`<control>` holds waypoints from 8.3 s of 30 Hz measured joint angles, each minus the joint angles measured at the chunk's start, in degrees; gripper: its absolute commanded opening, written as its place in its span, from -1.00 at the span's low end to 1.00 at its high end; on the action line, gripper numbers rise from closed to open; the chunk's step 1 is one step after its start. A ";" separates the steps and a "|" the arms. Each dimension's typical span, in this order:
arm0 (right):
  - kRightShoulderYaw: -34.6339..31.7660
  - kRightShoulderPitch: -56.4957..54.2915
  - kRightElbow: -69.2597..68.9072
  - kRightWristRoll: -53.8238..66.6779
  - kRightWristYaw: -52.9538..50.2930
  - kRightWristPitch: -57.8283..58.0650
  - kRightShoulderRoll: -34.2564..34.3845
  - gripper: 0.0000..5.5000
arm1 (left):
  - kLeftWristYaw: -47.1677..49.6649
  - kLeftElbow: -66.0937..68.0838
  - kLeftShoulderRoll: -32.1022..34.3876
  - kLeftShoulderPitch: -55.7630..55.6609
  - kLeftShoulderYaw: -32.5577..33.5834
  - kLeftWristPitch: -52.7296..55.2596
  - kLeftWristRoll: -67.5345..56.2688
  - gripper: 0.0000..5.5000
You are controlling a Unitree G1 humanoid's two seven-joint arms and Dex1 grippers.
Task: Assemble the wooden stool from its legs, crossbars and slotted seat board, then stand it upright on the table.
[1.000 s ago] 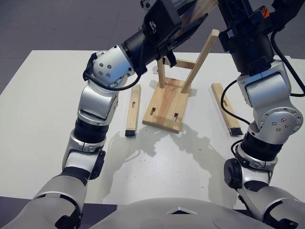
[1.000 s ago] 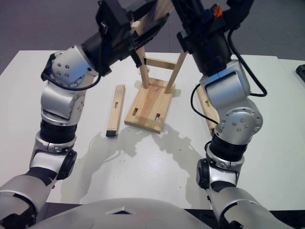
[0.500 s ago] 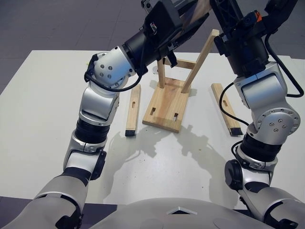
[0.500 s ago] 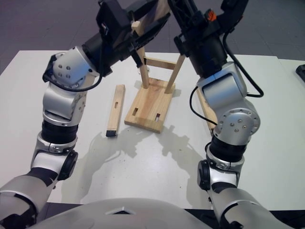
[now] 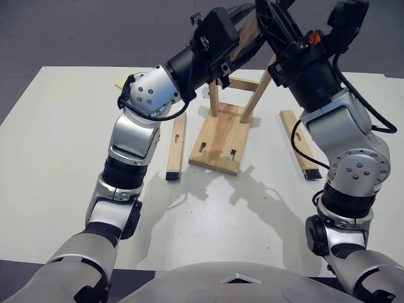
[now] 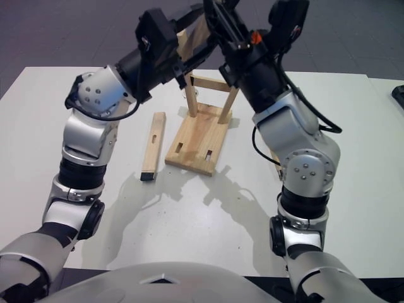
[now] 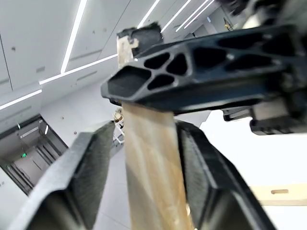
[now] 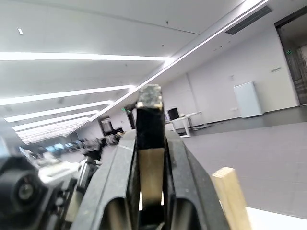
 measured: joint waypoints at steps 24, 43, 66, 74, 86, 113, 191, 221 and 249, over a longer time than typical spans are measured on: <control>-15.31 19.25 23.58 -38.18 5.70 -16.35 -12.20 -0.85 | 33.29 12.56 -5.26 4.32 29.49 9.15 -8.12 0.96; -21.16 14.30 43.00 -21.72 23.73 -13.61 -5.43 -0.85 | 30.93 12.50 -10.55 5.23 30.22 8.47 -18.79 0.96; -23.77 11.96 49.06 -23.37 25.09 -14.77 -6.19 -0.85 | 31.22 14.45 -10.93 5.85 29.38 7.95 -19.85 0.96; -20.65 10.40 50.48 -26.95 25.07 -16.70 -7.55 -0.85 | 31.51 13.93 -11.02 5.86 28.95 7.53 -19.78 0.96; -14.99 15.86 37.84 -34.10 15.60 -17.96 -2.83 -0.85 | 35.42 7.27 -10.86 5.13 27.28 13.03 -19.63 0.96; -9.64 24.92 31.33 -44.02 4.76 -29.92 6.43 -0.85 | 38.56 2.17 -10.93 6.21 25.83 17.16 -18.79 0.96; -11.17 -4.91 37.00 -52.83 -4.73 -20.98 -1.20 0.96 | 39.46 6.34 -12.90 6.27 26.63 12.15 -17.06 0.96; -12.02 0.57 33.34 -53.77 -4.61 -21.93 0.58 0.96 | 38.63 11.26 -12.97 6.15 27.13 9.22 -16.88 0.96; -7.67 25.09 7.29 -48.23 -2.82 11.41 4.68 0.96 | 40.45 5.34 -14.67 10.92 25.97 10.87 -15.47 0.96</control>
